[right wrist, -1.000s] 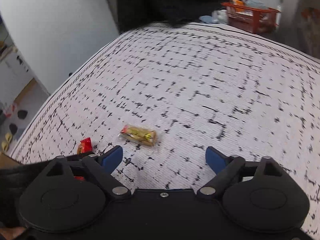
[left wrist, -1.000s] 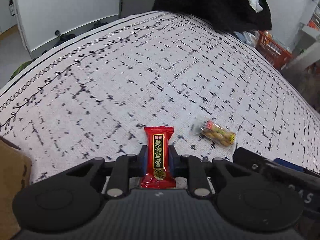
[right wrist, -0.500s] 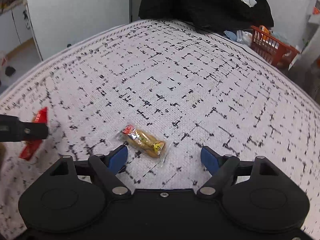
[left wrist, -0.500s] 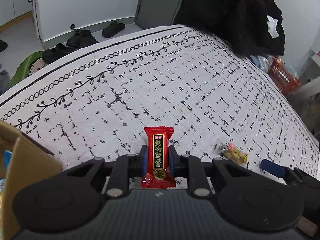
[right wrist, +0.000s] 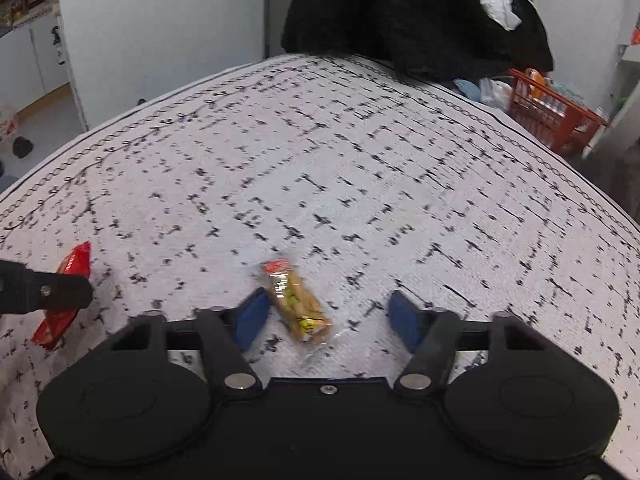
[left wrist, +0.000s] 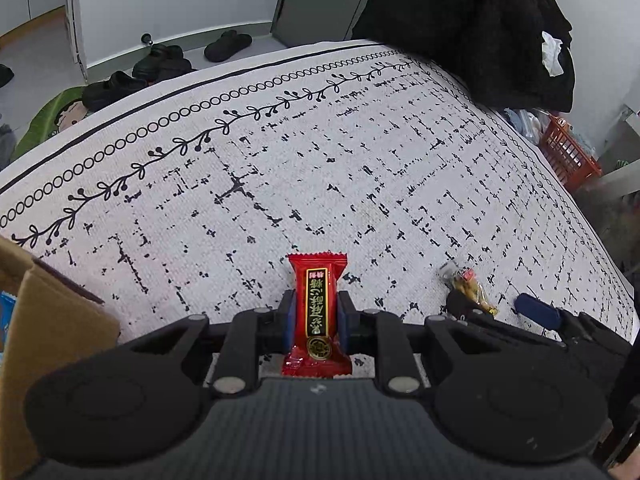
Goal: Organize snacks
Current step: 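Grasp the red candy bar with the left tool while the right tool grasps the gold candy, then carry both candies over the cardboard box and open both tools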
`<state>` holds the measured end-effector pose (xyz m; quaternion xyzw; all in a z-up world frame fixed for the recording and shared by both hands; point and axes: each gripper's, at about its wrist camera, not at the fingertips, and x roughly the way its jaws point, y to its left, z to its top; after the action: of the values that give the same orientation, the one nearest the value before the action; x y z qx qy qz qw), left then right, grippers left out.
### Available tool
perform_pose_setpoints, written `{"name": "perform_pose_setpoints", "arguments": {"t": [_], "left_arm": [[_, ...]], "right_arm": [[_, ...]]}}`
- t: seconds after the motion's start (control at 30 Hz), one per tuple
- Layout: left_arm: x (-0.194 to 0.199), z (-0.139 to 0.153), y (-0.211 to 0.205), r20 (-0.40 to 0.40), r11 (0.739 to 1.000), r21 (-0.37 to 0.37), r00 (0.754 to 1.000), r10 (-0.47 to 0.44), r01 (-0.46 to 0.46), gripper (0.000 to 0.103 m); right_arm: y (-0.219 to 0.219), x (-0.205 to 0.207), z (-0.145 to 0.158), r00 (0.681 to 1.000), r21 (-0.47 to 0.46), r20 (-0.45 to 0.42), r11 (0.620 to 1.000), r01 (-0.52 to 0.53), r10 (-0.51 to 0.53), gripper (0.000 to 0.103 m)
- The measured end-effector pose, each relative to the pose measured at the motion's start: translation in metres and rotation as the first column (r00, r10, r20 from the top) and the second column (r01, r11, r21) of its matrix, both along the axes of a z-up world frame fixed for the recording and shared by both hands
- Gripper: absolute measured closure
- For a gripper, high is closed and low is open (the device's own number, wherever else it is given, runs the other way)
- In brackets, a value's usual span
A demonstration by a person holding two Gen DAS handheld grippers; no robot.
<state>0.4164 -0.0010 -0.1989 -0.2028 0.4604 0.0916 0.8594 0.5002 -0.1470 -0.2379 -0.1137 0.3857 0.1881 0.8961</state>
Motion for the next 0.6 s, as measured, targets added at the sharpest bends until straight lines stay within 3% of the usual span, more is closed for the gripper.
{"name": "perform_pose_setpoints", "arguments": {"t": [0.07,0.1,0.2,0.6], "left_arm": [[0.0,0.002,0.0,0.002,1.0,0.003,1.0,0.001,-0.001,0.083],[0.0,0.003,0.0,0.003,1.0,0.005,1.0,0.0,0.0,0.083],[-0.002,0.006,0.0,0.007,1.0,0.01,1.0,0.001,-0.001,0.083],[-0.031,0.036,-0.006,0.042,0.999,0.045,0.999,-0.021,0.019,0.083]], "right_arm": [[0.002,-0.001,0.003,1.0,0.004,-0.01,1.0,-0.02,0.02,0.078],[0.001,-0.002,0.004,0.999,0.018,-0.021,1.0,-0.025,0.025,0.08],[-0.003,-0.006,0.01,0.998,0.055,-0.049,0.998,-0.025,0.027,0.082],[-0.005,-0.035,0.057,0.999,0.15,0.005,0.987,-0.05,0.05,0.083]]}}
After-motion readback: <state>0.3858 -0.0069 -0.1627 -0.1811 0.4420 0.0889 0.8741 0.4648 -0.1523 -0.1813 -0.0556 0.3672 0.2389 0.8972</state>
